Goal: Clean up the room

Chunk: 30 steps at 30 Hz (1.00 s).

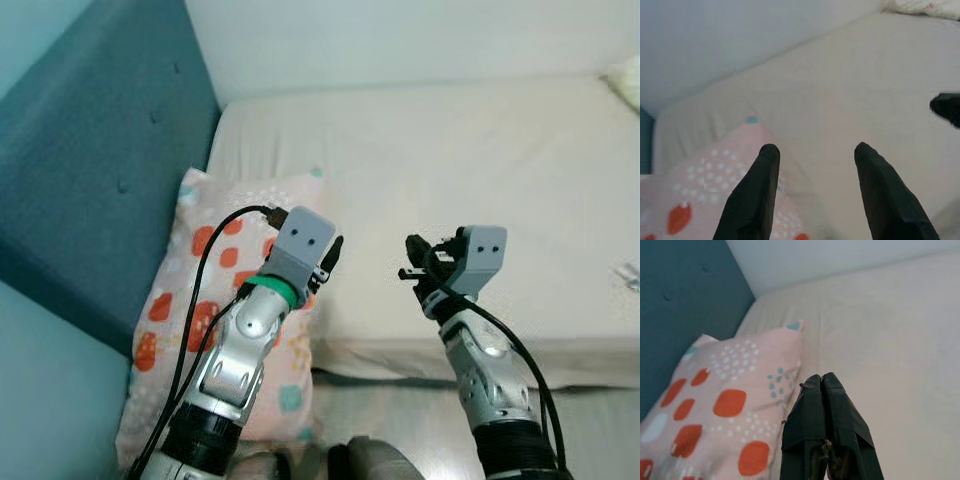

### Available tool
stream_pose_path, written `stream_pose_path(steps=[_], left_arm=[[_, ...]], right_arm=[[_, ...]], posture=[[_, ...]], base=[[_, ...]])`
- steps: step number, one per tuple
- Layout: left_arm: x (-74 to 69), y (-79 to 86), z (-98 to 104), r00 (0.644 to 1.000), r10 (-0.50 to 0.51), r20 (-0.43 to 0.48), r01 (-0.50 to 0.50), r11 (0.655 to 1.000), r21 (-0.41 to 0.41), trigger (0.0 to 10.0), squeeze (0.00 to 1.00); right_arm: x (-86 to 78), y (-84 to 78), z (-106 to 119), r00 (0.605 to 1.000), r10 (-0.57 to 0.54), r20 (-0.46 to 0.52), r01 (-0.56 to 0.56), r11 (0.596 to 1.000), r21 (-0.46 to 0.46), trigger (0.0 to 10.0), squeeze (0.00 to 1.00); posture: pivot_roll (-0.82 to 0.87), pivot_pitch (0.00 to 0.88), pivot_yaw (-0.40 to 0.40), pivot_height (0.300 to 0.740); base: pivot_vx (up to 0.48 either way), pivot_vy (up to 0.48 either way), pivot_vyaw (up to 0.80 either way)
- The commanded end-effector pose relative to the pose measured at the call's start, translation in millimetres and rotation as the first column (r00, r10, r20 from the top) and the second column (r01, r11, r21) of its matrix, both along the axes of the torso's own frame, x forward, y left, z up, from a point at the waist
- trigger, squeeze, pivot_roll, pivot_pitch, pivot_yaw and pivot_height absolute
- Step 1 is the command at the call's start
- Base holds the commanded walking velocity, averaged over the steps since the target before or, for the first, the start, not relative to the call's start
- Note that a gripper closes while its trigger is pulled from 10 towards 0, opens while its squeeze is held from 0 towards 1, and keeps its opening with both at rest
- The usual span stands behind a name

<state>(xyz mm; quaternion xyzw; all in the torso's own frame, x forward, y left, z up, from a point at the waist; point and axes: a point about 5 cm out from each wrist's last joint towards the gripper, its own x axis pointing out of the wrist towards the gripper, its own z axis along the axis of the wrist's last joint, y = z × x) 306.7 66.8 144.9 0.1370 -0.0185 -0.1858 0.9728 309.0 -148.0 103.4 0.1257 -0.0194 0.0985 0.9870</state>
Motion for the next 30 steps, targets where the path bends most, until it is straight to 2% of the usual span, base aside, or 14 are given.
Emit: stream_pose_path(steps=[1,5,21,30], left_arm=[[-0.1,6.3,-8.2,0.999,0.025,-0.034,-0.025,1.0,0.014,10.0,0.0],[0.0,6.1,-7.7,0.999,0.025,-0.027,-0.024,1.0,0.015,10.0,0.0],[-3.0,1.1,-2.3,1.0,-0.013,0.023,0.012,1.0,0.022,10.0,0.0],[-4.5,2.2,-9.9,1.0,-0.002,-0.008,0.003,0.999,0.035,10.0,0.0]], right_arm=[[-1.8,2.6,-4.6,1.0,0.007,-0.02,-0.007,1.0,0.013,10.0,0.0],[-1.7,2.7,-4.2,1.0,0.007,-0.018,-0.007,1.0,0.015,10.0,0.0],[-2.3,2.7,-4.2,1.0,0.012,-0.017,-0.012,1.0,0.017,10.0,0.0],[-5.1,10.3,-5.0,0.998,0.067,-0.01,-0.067,0.998,0.013,10.0,0.0]], posture=[[-0.02,0.069,0.063,0.74],[-0.02,0.069,0.063,0.74],[-0.02,0.073,0.065,0.74],[-0.02,0.073,0.064,0.74]], base=[[0.0,0.48,0.0],[0.0,0.48,0.0],[0.0,0.0,0.0],[0.0,0.0,0.0]])
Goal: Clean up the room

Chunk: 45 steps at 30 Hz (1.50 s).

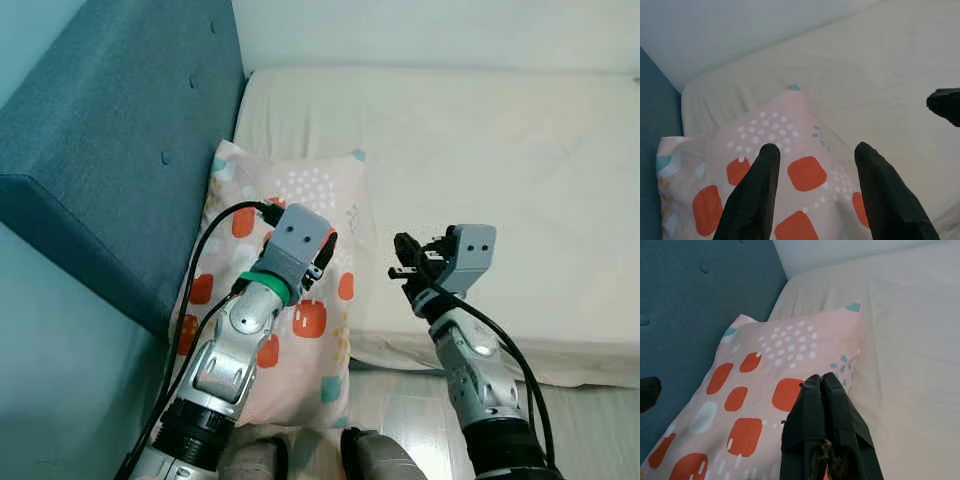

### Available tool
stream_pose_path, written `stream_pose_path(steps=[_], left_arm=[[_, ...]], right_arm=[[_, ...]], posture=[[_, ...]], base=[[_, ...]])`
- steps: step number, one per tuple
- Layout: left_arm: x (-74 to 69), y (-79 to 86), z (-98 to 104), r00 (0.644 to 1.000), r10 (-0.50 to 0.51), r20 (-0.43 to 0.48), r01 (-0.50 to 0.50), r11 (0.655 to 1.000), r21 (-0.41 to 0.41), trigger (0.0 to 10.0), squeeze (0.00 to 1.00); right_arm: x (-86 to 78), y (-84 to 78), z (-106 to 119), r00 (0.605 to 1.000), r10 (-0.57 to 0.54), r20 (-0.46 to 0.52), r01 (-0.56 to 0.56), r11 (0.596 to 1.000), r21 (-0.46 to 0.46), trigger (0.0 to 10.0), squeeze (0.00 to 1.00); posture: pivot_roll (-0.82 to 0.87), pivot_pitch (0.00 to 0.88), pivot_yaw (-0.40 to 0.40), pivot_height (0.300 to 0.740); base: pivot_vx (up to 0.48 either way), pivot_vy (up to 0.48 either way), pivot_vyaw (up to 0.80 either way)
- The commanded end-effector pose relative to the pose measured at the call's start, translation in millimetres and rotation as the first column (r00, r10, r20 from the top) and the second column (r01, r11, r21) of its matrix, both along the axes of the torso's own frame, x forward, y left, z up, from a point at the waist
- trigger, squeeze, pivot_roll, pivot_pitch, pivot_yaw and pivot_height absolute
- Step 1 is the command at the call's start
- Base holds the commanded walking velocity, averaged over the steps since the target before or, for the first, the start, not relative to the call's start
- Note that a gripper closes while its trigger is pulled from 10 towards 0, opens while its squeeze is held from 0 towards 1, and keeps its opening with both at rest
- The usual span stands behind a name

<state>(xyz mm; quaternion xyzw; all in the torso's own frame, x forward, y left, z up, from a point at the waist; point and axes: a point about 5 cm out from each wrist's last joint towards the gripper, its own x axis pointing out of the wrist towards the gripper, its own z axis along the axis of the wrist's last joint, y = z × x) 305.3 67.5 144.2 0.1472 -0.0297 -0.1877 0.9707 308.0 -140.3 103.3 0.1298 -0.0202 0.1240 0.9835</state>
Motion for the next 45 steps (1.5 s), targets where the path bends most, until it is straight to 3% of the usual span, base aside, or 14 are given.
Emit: stream_pose_path(steps=[1,8,14,26,45], left_arm=[[-3.1,1.4,-9.2,0.999,0.005,-0.033,-0.005,1.0,0.018,10.0,0.0],[-2.8,4.1,-11.4,0.998,0.029,-0.055,-0.031,0.999,-0.025,10.0,0.0],[-2.0,4.0,-10.0,0.999,0.037,-0.037,-0.038,0.999,-0.027,10.0,0.0],[1.8,5.0,-7.8,0.998,0.066,-0.022,-0.067,0.997,-0.029,10.0,0.0],[3.4,6.4,-5.9,0.997,0.074,-0.011,-0.074,0.997,-0.038,10.0,0.0]], right_arm=[[-4.1,2.6,-5.0,1.0,0.016,-0.017,-0.016,1.0,0.004,10.0,0.0],[-6.4,11.2,-7.6,0.998,0.064,-0.021,-0.063,0.998,0.015,10.0,0.0],[-2.6,7.7,-12.2,0.998,0.033,-0.044,-0.037,0.995,-0.091,10.0,0.0],[-0.6,3.8,-3.4,1.0,0.013,-0.001,-0.013,0.999,-0.037,10.0,0.0],[-1.8,4.6,-6.4,0.999,0.031,-0.007,-0.031,0.999,-0.038,10.0,0.0]], posture=[[-0.02,0.073,0.064,0.74],[-0.02,0.071,0.059,0.74],[-0.02,0.068,0.058,0.74],[-0.02,0.069,0.054,0.74],[-0.02,0.059,0.058,0.74]], base=[[0.0,0.0,0.0],[0.0,0.0,0.0],[0.0,0.0,0.12],[0.412,0.0,0.23],[0.0,0.0,0.0]])
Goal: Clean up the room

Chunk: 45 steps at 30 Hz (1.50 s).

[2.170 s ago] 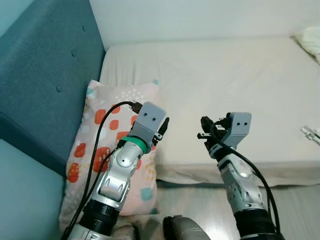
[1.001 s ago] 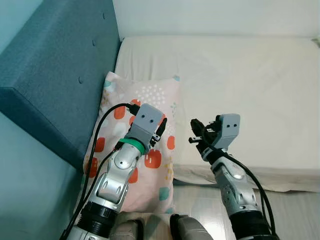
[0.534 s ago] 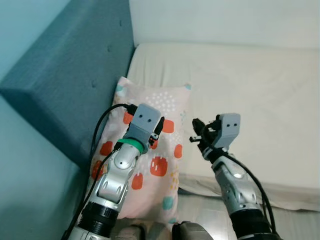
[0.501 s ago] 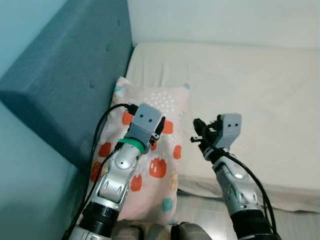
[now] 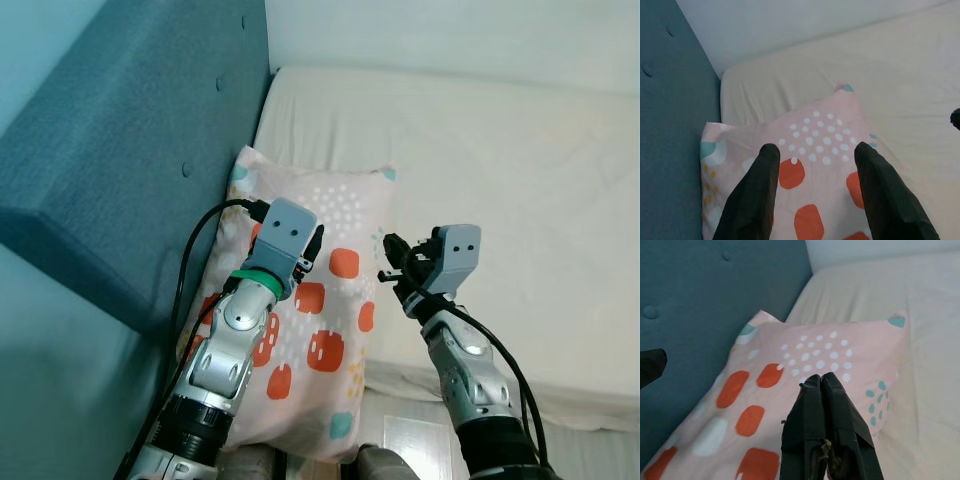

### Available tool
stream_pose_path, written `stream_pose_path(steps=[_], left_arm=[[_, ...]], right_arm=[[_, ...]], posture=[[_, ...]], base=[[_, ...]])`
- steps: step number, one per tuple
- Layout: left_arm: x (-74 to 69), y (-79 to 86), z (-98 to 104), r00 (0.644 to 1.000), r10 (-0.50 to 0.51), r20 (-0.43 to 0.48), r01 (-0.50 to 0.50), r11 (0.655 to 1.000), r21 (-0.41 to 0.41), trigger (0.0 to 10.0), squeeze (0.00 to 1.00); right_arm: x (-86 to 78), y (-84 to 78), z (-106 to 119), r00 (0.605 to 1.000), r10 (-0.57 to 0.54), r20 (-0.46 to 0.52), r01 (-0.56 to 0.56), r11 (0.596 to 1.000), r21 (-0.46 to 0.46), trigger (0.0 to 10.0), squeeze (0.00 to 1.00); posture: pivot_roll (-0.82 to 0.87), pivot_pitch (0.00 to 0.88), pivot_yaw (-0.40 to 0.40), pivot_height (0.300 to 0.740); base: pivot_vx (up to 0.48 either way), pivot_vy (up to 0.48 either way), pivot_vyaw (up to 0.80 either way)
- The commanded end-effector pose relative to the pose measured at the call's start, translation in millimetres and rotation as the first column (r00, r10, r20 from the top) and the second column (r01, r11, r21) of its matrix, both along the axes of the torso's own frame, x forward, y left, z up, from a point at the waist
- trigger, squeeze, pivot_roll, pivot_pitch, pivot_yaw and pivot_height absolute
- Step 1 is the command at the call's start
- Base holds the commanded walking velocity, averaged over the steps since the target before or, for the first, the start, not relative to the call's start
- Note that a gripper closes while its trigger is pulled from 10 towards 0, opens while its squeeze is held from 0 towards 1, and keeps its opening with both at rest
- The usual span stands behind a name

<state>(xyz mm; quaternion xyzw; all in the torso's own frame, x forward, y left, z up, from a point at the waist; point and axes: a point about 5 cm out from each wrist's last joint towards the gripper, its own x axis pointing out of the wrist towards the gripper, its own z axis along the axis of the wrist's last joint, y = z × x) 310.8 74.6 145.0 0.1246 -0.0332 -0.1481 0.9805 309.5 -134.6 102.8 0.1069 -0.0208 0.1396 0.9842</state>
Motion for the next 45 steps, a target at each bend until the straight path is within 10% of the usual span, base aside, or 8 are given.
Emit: stream_pose_path(steps=[1,45], left_arm=[[-2.3,-0.6,-7.0,1.0,-0.006,-0.021,0.006,1.0,0.012,10.0,0.0],[-3.7,2.0,-19.6,0.998,-0.017,-0.064,0.02,0.999,0.034,10.0,0.0]], right_arm=[[-3.4,-0.9,-6.0,1.0,0.003,-0.018,-0.003,1.0,0.008,10.0,0.0],[-1.6,-3.0,-9.2,0.999,-0.039,-0.036,0.039,0.999,0.002,10.0,0.0]], posture=[[-0.02,0.059,0.058,0.74],[-0.02,0.064,0.062,0.63]], base=[[0.0,0.0,0.0],[0.0,0.0,0.0]])
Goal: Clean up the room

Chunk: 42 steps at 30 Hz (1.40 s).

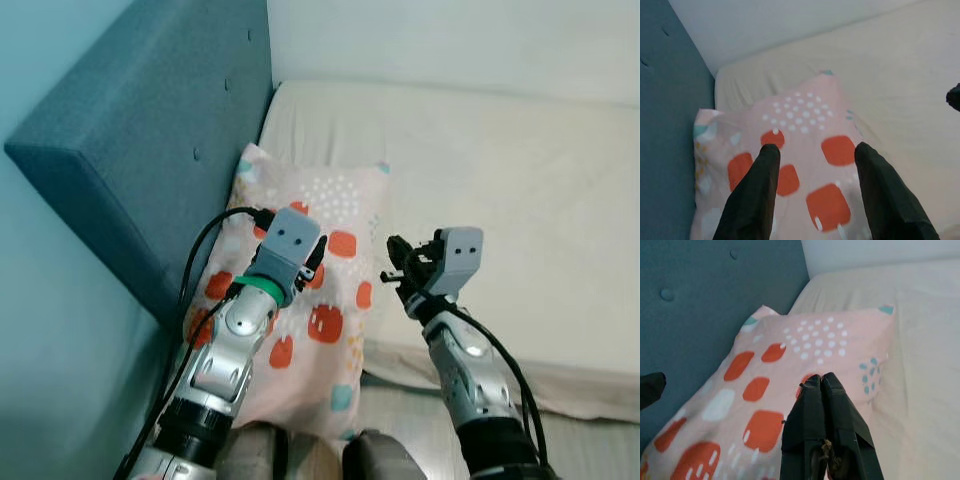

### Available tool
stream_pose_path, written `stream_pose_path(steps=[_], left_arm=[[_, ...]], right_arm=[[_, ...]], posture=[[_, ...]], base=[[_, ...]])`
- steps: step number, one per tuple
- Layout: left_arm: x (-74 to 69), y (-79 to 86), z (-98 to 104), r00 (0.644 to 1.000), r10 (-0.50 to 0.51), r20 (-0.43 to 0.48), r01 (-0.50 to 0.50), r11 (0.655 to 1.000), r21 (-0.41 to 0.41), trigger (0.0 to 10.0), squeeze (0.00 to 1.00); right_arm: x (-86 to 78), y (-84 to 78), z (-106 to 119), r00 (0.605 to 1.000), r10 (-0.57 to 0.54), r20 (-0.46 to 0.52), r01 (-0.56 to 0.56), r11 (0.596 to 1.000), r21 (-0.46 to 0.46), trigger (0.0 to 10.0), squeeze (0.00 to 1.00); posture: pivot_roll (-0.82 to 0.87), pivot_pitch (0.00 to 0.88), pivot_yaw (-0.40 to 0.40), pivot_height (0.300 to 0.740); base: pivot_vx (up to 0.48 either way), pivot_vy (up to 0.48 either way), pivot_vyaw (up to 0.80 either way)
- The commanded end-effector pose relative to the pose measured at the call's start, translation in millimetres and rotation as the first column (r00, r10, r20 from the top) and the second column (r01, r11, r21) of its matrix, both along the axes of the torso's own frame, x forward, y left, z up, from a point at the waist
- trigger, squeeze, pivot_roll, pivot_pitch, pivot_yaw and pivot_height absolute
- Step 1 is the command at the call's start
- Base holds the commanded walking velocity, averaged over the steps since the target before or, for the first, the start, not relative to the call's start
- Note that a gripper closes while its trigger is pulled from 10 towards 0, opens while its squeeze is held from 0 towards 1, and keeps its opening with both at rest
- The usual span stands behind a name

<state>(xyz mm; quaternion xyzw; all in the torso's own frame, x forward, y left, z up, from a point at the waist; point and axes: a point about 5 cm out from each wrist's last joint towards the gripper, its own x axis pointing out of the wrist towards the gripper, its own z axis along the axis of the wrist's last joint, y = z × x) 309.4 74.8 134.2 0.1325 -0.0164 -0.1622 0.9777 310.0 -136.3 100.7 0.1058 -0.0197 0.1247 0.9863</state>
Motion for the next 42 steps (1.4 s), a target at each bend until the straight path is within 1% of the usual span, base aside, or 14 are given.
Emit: stream_pose_path(steps=[1,11,17,21,25,27,31,33,38,39,40,42], left_arm=[[-2.4,2.3,-9.1,1.0,0.007,-0.031,-0.006,1.0,0.015,10.0,0.0],[-2.1,5.7,-10.7,0.999,0.019,-0.034,-0.018,0.999,0.027,10.0,0.0],[-1.9,6.8,-10.9,0.999,0.026,-0.034,-0.025,0.999,0.031,10.0,0.0],[0.7,12.2,-10.8,0.997,0.072,-0.032,-0.071,0.997,0.045,10.0,0.0],[1.6,14.6,-10.6,0.996,0.088,-0.032,-0.087,0.995,0.047,10.0,0.0],[3.8,20.6,-11.1,0.991,0.131,-0.033,-0.129,0.99,0.051,10.0,0.0],[5.2,25.3,-11.7,0.986,0.165,-0.035,-0.163,0.985,0.052,10.0,0.0],[6.6,30.2,-11.7,0.979,0.201,-0.038,-0.199,0.979,0.05,10.0,0.0],[8.3,35.8,-11.7,0.968,0.25,-0.033,-0.248,0.967,0.053,10.0,0.0],[9.6,40.6,-11.1,0.957,0.291,-0.024,-0.289,0.956,0.057,10.0,0.0],[9.6,40.6,-11.1,0.957,0.291,-0.024,-0.289,0.956,0.057,10.0,0.0],[11.0,47.0,-9.1,0.943,0.333,-0.014,-0.333,0.942,0.047,10.0,0.0]], right_arm=[[-2.2,-1.1,-7.3,0.999,-0.01,-0.031,0.01,1.0,0.007,10.0,0.0],[-2.9,-1.4,-9.6,0.999,-0.015,-0.038,0.015,1.0,0.008,10.0,0.0],[-2.9,-1.6,-11.0,0.999,-0.018,-0.047,0.018,1.0,0.002,10.0,0.0],[-3.1,-0.6,-11.4,0.999,-0.016,-0.046,0.016,1.0,-0.003,10.0,0.0],[-3.5,-0.1,-11.2,0.999,-0.013,-0.041,0.013,1.0,-0.006,10.0,0.0],[-4.3,0.5,-11.2,0.999,-0.007,-0.033,0.007,1.0,-0.012,10.0,0.0],[-5.0,1.0,-11.4,1.0,-0.003,-0.029,0.002,1.0,-0.016,10.0,0.0],[-5.1,1.7,-13.0,0.999,0.006,-0.036,-0.008,0.999,-0.046,10.0,0.0],[-5.2,1.5,-13.9,0.999,0.013,-0.039,-0.015,0.998,-0.062,10.0,0.0],[-5.3,1.0,-14.2,0.999,0.011,-0.04,-0.014,0.998,-0.063,10.0,0.0],[-5.3,1.0,-14.2,0.999,0.011,-0.04,-0.014,0.998,-0.063,10.0,0.0],[-5.6,0.8,-14.3,0.999,0.011,-0.041,-0.014,0.998,-0.063,10.0,0.0]], posture=[[-0.02,0.064,0.063,0.625],[-0.01,0.071,0.067,0.59],[-0.01,0.073,0.069,0.59],[-0.01,0.077,0.072,0.59],[-0.01,0.079,0.072,0.59],[-0.01,0.083,0.072,0.59],[-0.01,0.084,0.071,0.59],[-0.01,0.086,0.068,0.58],[-0.01,0.087,0.067,0.56],[-0.01,0.087,0.066,0.55],[-0.01,0.087,0.066,0.55],[-0.01,0.087,0.065,0.54]], base=[[0.0,0.0,0.0],[0.0,0.0,0.0],[0.0,0.0,0.0],[0.0,0.0,0.0],[0.0,0.0,0.0],[0.0,0.0,0.0],[0.0,0.0,0.0],[0.0,0.0,0.0],[0.0,0.0,0.0],[0.0,0.0,0.0],[0.0,0.0,0.0],[0.0,0.0,0.0]])
